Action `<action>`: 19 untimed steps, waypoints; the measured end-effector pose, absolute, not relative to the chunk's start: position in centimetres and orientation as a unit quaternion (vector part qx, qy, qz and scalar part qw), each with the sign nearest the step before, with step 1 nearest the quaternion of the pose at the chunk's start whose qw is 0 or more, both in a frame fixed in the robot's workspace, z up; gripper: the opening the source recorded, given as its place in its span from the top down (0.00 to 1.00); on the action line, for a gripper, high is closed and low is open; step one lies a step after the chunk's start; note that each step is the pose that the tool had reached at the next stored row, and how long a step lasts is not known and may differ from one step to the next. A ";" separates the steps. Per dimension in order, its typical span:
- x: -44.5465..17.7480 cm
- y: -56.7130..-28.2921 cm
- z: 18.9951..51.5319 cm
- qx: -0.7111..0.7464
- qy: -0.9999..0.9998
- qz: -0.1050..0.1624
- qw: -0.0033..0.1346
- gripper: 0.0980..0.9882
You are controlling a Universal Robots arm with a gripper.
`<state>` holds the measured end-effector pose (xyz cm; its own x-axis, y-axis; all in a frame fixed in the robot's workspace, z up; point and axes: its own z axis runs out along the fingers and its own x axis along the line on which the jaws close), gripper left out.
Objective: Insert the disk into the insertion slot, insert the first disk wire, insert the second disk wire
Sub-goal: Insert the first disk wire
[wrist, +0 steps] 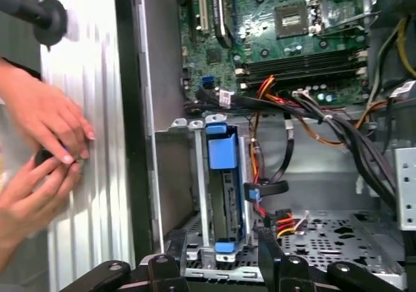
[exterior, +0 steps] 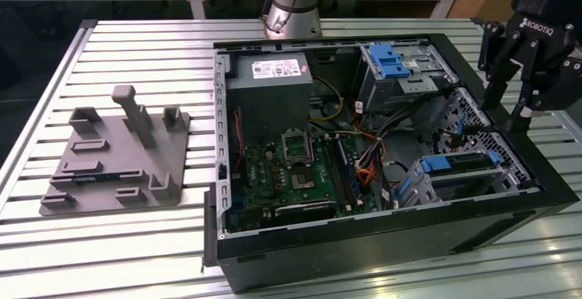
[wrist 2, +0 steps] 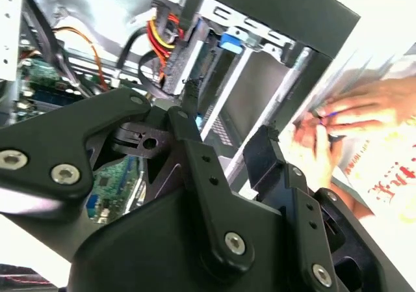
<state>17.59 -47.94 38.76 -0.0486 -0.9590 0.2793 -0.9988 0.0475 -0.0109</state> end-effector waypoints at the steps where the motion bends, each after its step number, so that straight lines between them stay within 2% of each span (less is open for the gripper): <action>1: 17.6 -47.8 38.6 0.682 -0.717 0.103 0.100 0.48; 10: 17.6 -46.8 37.0 0.682 -0.717 0.104 0.100 0.48; 17: 17.6 -45.8 36.0 0.681 -0.716 0.112 0.108 0.50; 19: 17.6 -45.8 35.7 0.681 -0.715 0.112 0.109 0.65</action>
<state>17.64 -45.78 35.67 -0.0487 -0.9502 0.3078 -0.9988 0.0472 -0.0123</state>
